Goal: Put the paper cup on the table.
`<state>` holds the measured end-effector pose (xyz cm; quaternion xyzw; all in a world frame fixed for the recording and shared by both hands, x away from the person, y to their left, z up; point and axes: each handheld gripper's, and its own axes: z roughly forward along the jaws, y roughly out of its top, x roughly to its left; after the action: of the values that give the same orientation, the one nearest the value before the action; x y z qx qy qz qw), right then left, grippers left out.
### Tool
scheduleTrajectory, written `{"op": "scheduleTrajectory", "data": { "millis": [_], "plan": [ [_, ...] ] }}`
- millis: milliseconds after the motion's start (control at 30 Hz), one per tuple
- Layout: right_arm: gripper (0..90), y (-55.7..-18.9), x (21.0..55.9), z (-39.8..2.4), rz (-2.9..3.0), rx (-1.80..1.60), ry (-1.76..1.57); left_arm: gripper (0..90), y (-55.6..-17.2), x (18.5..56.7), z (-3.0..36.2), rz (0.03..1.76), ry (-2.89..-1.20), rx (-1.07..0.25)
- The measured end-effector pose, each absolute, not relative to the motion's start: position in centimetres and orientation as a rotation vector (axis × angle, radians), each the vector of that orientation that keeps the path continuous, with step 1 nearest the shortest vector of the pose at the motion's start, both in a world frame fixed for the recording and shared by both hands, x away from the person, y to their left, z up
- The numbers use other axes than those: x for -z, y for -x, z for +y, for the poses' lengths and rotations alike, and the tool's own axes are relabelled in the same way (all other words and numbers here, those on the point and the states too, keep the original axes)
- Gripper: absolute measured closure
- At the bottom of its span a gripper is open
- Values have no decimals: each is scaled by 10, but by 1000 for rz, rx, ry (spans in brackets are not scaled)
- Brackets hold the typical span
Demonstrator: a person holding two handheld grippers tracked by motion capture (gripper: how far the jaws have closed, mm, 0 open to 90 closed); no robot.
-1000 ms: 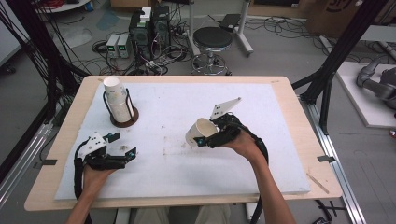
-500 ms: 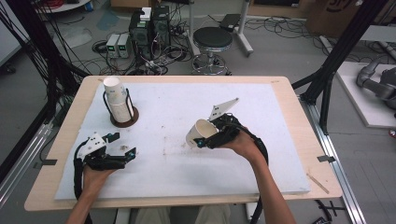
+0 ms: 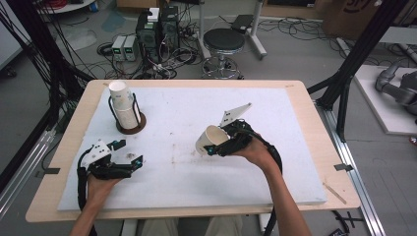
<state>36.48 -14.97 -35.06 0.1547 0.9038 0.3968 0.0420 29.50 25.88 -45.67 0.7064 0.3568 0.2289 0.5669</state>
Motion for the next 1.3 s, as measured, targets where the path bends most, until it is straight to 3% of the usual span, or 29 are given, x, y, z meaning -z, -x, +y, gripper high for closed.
{"op": "scheduleTrajectory", "data": {
  "millis": [800, 1300],
  "plan": [
    [355, -376, 353, -135, 2813, -1140, -453, 61, -295, 457, 259, 839, -1661, -534],
    [355, -388, 365, -114, 2905, -924, -434, 62, -295, 457, 259, 835, -1663, -530]
  ]
}}
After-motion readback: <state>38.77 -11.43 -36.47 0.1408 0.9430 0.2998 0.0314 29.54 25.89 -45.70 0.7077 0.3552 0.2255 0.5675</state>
